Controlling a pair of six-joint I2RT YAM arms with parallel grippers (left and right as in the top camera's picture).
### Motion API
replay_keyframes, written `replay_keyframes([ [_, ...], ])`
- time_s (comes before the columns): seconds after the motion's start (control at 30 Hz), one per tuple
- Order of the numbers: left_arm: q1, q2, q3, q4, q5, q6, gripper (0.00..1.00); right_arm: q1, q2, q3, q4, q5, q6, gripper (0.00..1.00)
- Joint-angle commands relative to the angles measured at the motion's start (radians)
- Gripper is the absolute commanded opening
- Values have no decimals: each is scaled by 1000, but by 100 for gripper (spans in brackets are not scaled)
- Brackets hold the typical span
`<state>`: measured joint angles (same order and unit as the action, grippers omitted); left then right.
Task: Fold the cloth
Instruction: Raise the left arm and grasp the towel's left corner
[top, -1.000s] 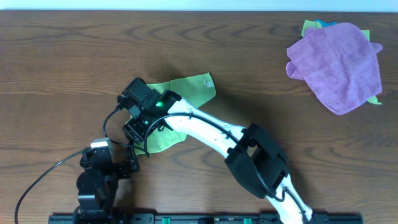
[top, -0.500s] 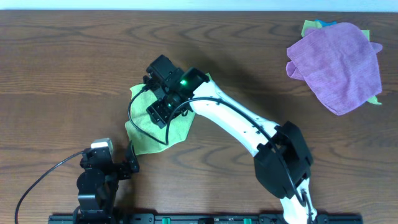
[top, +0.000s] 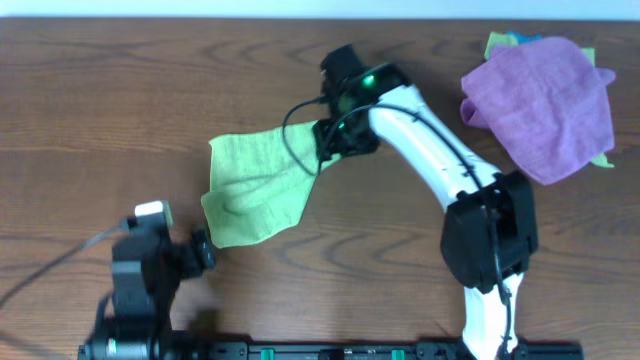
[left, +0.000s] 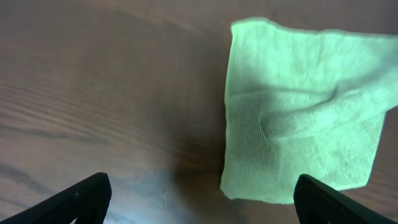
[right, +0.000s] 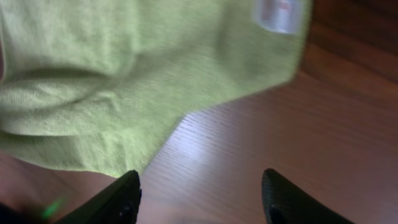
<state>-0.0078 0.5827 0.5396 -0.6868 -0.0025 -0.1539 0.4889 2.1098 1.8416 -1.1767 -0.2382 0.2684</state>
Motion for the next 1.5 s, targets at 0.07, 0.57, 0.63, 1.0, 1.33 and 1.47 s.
replay_keyframes([
  [0.07,2,320,159,-16,93,-11,95,-15,-55,14,-68,-58,3,57],
  [0.57,2,761,191,60,262,-274,95,-19,-87,14,-99,-58,-23,52],
  [0.63,2,783,190,93,262,-281,95,-19,-91,14,-99,-58,-23,51],
  [1.0,2,879,189,256,296,-326,81,-19,-92,14,-104,-58,-23,47],
  [1.33,2,885,189,344,344,-327,25,-19,-92,14,-110,-58,-31,39],
  [1.47,2,885,210,403,420,-326,6,-21,-92,14,-123,-50,-58,36],
])
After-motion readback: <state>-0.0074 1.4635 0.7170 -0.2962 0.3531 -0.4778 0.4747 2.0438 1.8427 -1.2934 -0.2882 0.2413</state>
